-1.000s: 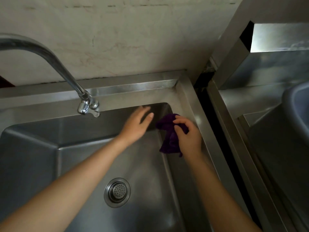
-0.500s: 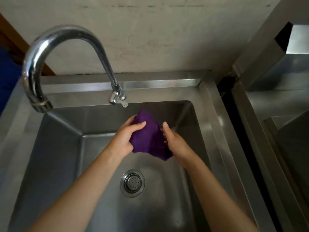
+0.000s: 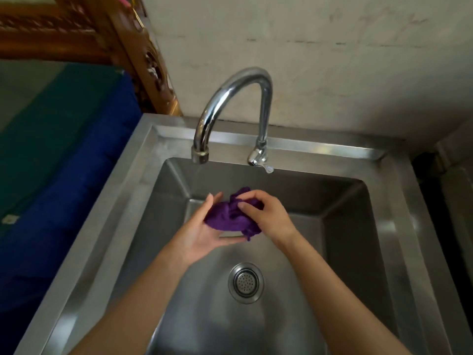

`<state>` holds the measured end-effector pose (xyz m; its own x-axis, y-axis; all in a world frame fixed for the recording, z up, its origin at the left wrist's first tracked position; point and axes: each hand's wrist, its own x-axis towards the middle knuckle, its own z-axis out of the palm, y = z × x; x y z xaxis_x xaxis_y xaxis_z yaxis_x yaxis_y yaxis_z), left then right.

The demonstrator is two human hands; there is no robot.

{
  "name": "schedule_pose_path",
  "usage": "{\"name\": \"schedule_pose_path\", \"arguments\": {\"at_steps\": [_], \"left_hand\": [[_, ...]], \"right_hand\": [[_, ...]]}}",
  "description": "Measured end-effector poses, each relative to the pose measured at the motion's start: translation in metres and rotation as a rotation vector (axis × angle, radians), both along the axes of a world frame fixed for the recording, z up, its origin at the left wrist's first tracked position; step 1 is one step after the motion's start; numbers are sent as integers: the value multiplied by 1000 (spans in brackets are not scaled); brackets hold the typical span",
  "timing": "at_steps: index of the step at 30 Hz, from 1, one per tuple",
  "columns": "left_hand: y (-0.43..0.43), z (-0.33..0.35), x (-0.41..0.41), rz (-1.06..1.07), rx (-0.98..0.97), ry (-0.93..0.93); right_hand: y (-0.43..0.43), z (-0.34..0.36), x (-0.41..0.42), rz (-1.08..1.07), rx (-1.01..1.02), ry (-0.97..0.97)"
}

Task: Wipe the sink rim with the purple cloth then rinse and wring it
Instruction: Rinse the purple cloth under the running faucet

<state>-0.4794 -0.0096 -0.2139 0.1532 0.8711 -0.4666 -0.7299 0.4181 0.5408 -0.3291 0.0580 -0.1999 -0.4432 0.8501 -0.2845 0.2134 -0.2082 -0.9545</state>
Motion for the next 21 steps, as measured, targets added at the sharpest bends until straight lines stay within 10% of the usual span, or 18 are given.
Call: {"name": "schedule_pose_path", "arguments": {"at_steps": [9, 21], "left_hand": [[18, -22, -18, 174, -64, 461], [41, -13, -46, 64, 45, 595]], "right_hand": [[48, -8, -6, -373, -24, -328], [99, 21, -34, -95, -52, -566]]}}
